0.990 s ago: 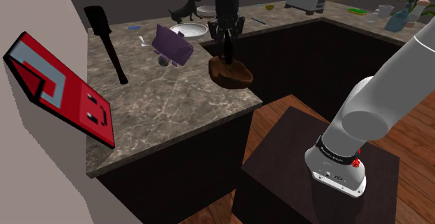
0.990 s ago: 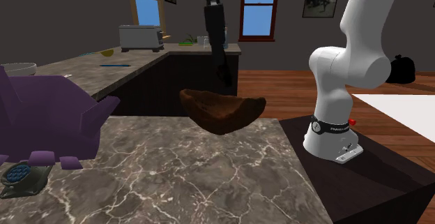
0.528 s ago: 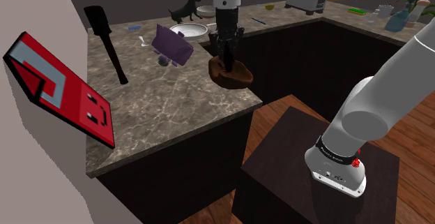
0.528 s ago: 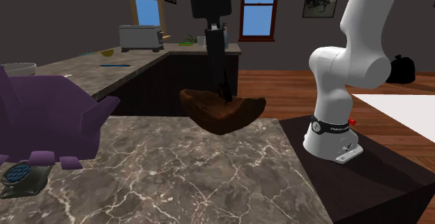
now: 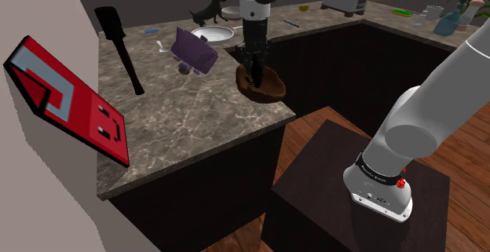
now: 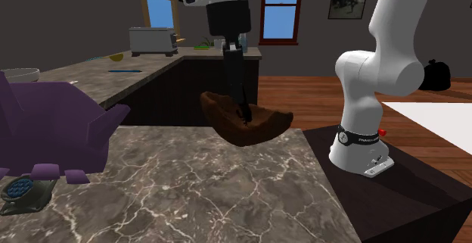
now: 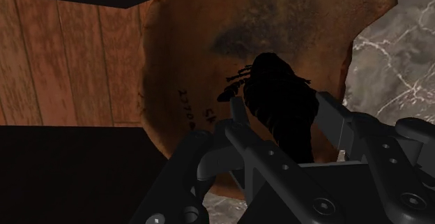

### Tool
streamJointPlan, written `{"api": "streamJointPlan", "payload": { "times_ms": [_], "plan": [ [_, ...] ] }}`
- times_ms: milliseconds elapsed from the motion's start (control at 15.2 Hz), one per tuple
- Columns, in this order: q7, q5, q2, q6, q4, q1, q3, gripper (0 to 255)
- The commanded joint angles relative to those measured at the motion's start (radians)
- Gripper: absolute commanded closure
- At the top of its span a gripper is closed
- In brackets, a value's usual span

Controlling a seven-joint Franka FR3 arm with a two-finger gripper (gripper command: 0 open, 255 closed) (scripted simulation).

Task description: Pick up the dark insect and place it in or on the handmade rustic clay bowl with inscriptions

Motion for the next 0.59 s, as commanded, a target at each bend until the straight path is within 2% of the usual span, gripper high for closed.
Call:
{"api": "streamJointPlan", "payload": {
  "times_ms": [0,198,264,528],
  "plan": [
    [0.000,0.000,0.000,0.001,-0.001,0.000,0.000,255],
    [0.000,0.000,0.000,0.001,-0.001,0.000,0.000,255],
    [0.000,0.000,0.000,0.001,-0.001,0.000,0.000,0],
    [0.000,0.000,0.000,0.001,-0.001,0.000,0.000,0]
  ]
}}
